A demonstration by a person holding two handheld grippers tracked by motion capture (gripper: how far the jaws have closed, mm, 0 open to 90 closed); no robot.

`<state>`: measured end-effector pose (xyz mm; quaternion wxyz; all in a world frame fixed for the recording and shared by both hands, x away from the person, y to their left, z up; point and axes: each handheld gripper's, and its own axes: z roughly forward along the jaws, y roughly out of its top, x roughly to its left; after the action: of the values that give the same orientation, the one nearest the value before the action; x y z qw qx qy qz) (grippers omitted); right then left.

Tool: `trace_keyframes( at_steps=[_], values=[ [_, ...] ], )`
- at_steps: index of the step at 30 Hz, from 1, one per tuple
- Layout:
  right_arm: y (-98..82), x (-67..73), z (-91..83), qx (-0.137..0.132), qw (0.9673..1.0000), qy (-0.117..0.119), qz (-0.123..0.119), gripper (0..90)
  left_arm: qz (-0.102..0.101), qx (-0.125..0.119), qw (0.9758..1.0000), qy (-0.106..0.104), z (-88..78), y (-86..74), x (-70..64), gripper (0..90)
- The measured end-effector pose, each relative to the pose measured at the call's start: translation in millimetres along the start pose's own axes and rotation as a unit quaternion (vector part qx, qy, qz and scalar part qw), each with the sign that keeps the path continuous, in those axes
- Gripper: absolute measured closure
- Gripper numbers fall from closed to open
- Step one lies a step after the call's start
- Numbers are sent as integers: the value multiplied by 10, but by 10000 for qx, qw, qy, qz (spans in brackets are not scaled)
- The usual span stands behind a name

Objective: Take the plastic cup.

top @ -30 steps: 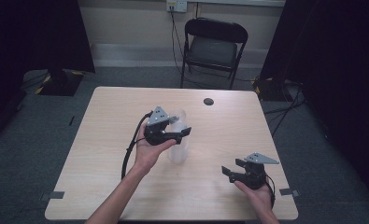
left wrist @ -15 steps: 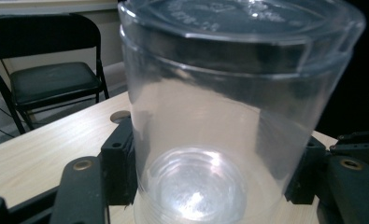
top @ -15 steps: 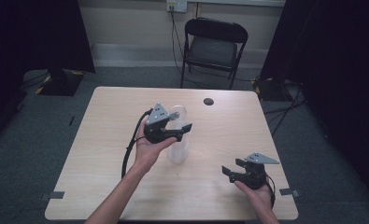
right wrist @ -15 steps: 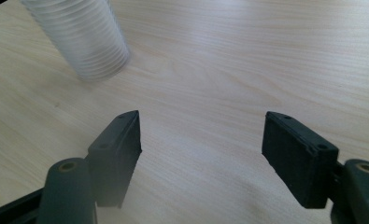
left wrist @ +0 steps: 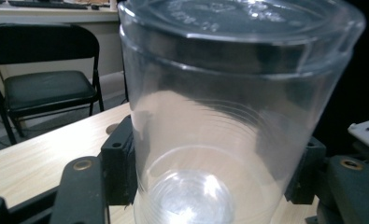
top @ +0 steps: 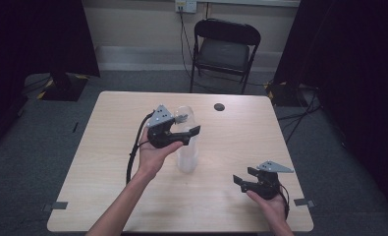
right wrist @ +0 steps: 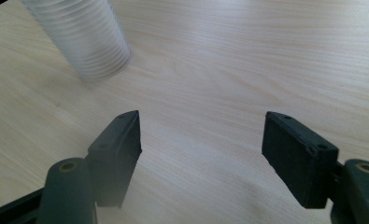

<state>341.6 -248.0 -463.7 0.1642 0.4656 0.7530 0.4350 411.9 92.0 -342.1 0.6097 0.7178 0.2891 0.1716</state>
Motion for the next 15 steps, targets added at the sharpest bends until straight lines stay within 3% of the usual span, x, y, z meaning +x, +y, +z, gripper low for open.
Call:
trace_keyframes(
  at_steps=[4,15],
  values=[
    [0,4,0,4,10000,-1,-3,283,111,-180,9998,7,-42,41,-27,354],
    [-1,14,2,21,10000,-18,-51,286,201,-213,9996,5,-154,76,-73,354]
  ],
)
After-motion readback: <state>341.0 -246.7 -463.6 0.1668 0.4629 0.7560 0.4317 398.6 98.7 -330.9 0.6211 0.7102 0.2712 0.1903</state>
